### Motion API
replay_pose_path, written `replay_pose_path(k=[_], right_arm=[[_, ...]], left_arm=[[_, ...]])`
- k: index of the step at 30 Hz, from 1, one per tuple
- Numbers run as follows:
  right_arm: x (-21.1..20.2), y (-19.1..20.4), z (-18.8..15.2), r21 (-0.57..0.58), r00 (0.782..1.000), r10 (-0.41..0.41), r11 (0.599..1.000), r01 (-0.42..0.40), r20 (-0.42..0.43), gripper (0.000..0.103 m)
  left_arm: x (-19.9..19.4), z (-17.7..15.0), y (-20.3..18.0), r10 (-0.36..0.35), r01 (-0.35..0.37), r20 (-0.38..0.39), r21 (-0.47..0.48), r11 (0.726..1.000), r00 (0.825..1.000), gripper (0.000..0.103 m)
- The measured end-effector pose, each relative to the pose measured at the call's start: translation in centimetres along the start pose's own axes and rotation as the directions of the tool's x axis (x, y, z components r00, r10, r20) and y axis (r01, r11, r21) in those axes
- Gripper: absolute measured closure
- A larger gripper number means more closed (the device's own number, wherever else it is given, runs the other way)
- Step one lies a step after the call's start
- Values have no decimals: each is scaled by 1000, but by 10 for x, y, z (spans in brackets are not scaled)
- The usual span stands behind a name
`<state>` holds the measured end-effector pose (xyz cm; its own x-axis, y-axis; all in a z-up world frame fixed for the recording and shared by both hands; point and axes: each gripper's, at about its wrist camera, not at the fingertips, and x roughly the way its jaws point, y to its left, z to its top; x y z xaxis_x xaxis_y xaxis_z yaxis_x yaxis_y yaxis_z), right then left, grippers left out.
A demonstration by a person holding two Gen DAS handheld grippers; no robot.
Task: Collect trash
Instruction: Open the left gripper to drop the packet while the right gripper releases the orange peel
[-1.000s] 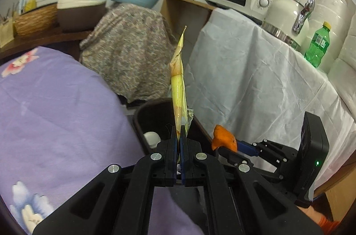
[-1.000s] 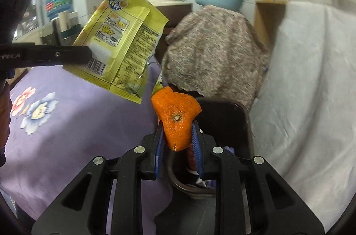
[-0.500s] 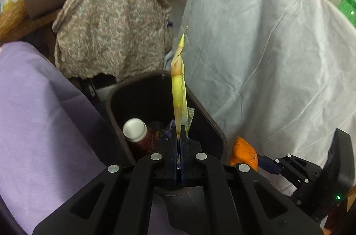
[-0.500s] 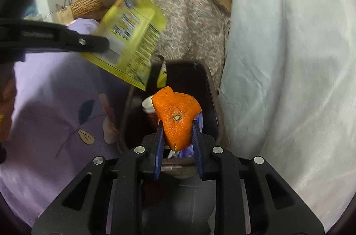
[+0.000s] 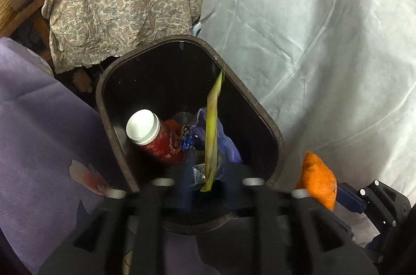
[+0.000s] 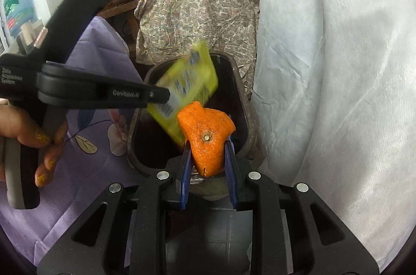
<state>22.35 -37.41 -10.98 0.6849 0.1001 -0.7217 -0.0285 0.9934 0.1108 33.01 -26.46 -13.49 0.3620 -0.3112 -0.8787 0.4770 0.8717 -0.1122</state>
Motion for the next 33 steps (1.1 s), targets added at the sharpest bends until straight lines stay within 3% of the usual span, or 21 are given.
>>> replay_pose_path(k=[2,8,13,18,23,28,33], right_arm=[[2,-1,-1,2,1000,-2,1000,2,-4,79],[5,2,0,-4,1000,4,1000,-4,-9,79],[9,5,4,-2,1000,19,1000,-19,-1,79],[25,5,13,29,998,58,998,-57,-23,79],[51,16,19,17,995,68,998,-67,-70,79],[83,25,21,16,989,73,997,-72,-125,78],[104,30,24,10,987,51,999,-50,-151,74]], left_arm=[[-2,0,2,8,-8,26,-6,1000,1000,46],[-5,2,4,13,-13,39,-3,1000,999,43],[-30,3,13,-2,6,99,-45,999,995,42],[-77,2,11,7,-1,238,-25,1000,971,32],[-111,-6,7,10,-8,329,-6,1000,944,30],[-127,-13,7,31,-42,374,20,999,927,27],[-134,-21,14,47,-58,382,17,998,923,27]])
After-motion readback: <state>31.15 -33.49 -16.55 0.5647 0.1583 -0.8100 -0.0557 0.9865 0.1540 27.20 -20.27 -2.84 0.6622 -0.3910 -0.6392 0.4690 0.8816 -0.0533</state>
